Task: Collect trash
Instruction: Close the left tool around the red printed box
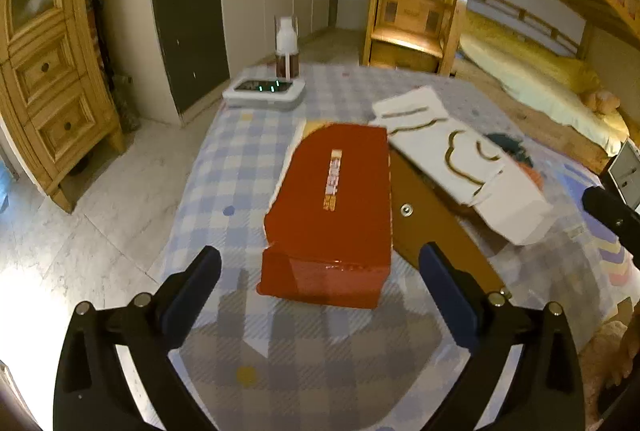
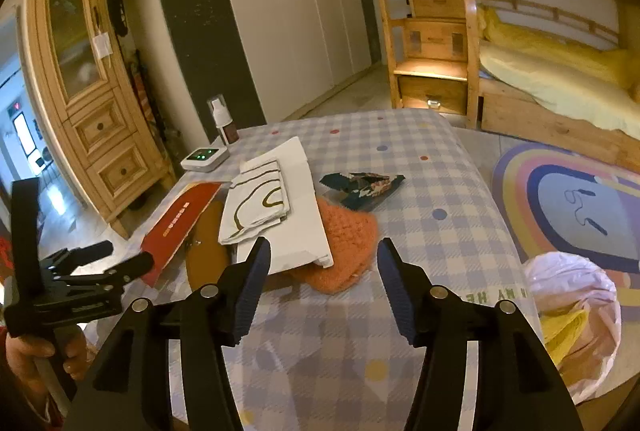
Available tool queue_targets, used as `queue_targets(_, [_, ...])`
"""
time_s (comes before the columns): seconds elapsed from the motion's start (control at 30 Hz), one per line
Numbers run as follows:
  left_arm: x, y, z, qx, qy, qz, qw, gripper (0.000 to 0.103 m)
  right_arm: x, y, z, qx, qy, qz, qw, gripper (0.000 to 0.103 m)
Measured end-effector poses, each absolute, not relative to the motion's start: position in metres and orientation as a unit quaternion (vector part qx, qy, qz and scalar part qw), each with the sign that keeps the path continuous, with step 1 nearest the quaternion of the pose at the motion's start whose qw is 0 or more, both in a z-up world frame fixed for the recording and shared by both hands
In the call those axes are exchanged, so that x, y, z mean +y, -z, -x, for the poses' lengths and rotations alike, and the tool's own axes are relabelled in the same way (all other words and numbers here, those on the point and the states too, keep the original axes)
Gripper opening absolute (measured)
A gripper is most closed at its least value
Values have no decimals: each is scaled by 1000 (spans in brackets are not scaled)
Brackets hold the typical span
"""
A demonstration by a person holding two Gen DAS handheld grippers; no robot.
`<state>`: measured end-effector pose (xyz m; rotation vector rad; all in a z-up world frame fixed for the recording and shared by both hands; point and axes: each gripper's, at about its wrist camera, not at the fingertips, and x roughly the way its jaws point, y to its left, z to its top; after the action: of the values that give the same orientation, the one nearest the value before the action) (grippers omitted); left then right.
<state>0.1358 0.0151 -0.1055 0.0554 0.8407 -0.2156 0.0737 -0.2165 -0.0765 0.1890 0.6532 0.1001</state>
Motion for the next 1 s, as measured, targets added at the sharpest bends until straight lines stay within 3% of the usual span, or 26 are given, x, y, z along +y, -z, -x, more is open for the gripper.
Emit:
queue_targets(0.33, [7, 126, -162, 448, 106, -46, 887, 95, -221, 79, -78, 327, -49, -110, 937, 58])
queue_targets(0.43, [8, 126, -164, 447, 106, -41, 887, 88, -221, 80, -78, 327, -49, -111, 937, 58])
queue_targets(0.5, [11, 124, -162, 444, 102, -38, 889, 76, -221, 80, -78, 329, -50, -112, 936, 58])
queue_targets(0.63, [16, 120, -155, 440, 102, -20, 892, 66, -222, 80, -76, 329, -48, -112, 937, 58])
queue_targets(1.0, [29, 80, -118, 349, 101, 15, 931, 65, -201, 70, -78, 319, -60, -71, 943, 62])
